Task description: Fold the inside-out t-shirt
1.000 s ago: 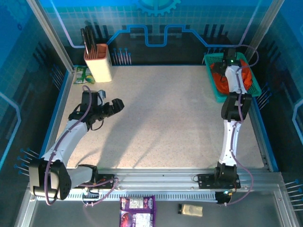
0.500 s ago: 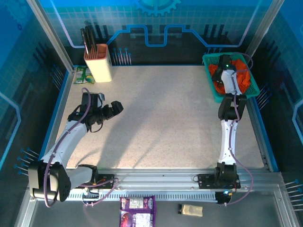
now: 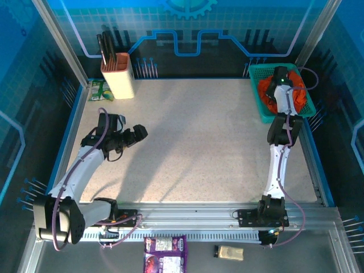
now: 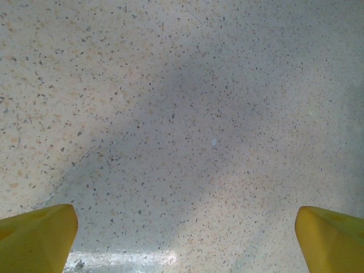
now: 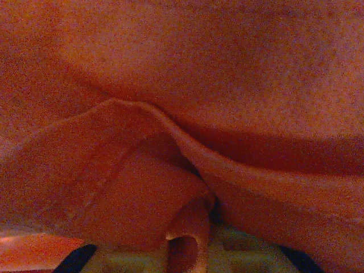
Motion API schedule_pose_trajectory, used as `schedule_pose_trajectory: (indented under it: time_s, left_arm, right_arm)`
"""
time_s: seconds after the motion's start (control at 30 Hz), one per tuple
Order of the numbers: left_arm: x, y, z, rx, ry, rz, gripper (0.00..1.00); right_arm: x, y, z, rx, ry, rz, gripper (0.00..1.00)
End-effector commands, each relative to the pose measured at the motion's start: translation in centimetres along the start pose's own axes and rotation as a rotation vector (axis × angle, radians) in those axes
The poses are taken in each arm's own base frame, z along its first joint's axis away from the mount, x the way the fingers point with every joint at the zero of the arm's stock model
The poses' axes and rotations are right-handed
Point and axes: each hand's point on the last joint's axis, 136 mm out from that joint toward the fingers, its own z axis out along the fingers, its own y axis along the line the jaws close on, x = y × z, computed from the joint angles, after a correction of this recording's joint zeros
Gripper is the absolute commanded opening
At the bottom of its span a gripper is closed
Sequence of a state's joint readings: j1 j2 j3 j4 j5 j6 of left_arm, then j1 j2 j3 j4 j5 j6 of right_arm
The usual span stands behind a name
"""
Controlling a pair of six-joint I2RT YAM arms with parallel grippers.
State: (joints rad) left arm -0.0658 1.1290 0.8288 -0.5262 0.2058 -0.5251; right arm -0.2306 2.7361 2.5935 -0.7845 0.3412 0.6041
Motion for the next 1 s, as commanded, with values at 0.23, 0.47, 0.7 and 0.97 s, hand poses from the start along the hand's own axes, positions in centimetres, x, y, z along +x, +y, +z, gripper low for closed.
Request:
schedule_pose_trajectory:
  time_s: [0.23, 0.47, 0.7, 0.97]
  left_arm:
    - [0.4, -0.6, -2.9, 0.015, -0.046, 0.03, 0.99]
    - [-0.9, -2.6, -4.3, 0.099, -0.117, 0.071, 0.99]
    - [-2.9, -5.0, -5.4, 0.183, -0.191, 0.131, 0.99]
    - [-5.3, -8.1, -6.8, 0.261, -0.249, 0.195, 0.99]
  right_arm:
    - [-5.8, 2.7, -7.2, -0.072, -0.196, 0.084, 0.0]
    - [-10.0, 4.3, -20.5, -0.223, -0.341, 0.047, 0.0]
    - [-8.7, 5.7, -35.4, -0.448, -0.396, -0.065, 0.0]
    - [-0.1, 11.5, -49.6, -0.846, -0.337, -0.234, 0.0]
